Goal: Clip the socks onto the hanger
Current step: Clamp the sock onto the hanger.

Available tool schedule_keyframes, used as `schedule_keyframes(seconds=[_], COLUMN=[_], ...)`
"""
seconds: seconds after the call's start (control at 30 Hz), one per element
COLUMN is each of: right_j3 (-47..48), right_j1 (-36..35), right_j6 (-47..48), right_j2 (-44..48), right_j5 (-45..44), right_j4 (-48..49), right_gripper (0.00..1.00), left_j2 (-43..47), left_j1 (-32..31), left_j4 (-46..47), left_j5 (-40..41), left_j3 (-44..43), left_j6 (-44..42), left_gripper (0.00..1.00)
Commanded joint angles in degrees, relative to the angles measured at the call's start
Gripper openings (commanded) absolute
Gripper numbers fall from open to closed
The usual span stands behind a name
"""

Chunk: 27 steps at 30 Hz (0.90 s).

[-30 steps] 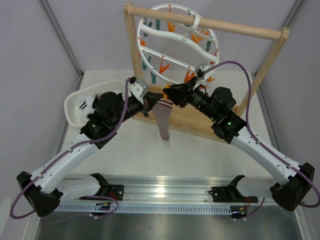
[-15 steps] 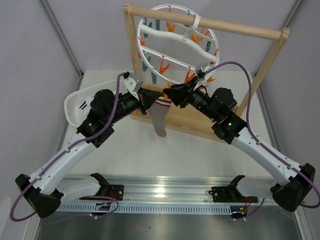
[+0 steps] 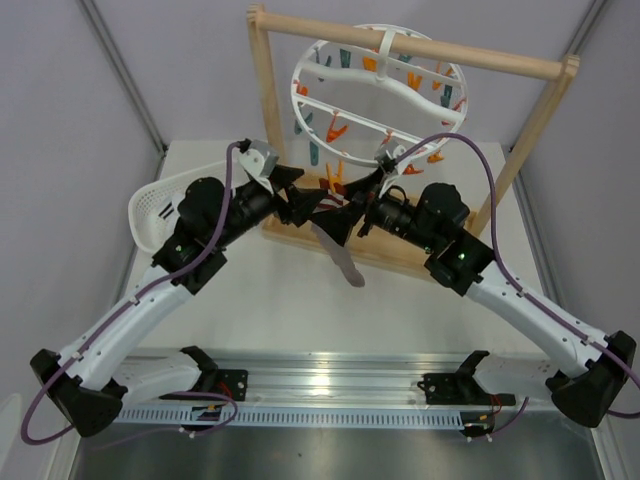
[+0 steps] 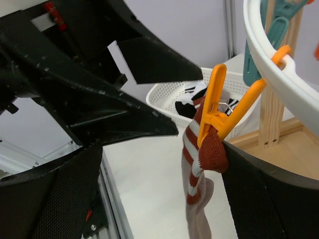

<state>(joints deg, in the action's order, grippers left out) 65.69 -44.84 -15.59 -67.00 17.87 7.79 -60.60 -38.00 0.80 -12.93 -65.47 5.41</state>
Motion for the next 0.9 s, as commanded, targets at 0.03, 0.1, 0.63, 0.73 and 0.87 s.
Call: schedule_keyframes(seconds=[0.03,0.1,0.63,0.73,0.87], right_j3=[1.55,1.81,5.67,6.38,7.78], right_j1=[-0.6,-0.6,0.45,0.54,2.2], right_j6=[0.65,0.92,4.17,5.13,6.01], right_j2=[3.62,4.77,12.34,11.81,11.11], right_j5=[-3.09,-4.76,-24.37,-27.43,-31.66], right_j4=[-5.75,-7.61,-30.46,-30.82,-31.17], right_gripper=[0.99,1.0,0.97,0.97,0.95], left_j2=[1.53,1.89,9.96,13.13,16.38], left_j1=[0.73,0.82,0.82,0.82,0.91], left_j4=[-3.16,-6.23,-29.89,-29.71,-29.54], left_j5=[7.03,10.63,27.94,30.85,32.0], left_j3=[-0.71,-0.71,7.53,11.14,14.58], left_j6=[3.2,3.82,12.43,11.73,10.85], left_gripper=[0.91,1.0,0.99,1.0,1.0])
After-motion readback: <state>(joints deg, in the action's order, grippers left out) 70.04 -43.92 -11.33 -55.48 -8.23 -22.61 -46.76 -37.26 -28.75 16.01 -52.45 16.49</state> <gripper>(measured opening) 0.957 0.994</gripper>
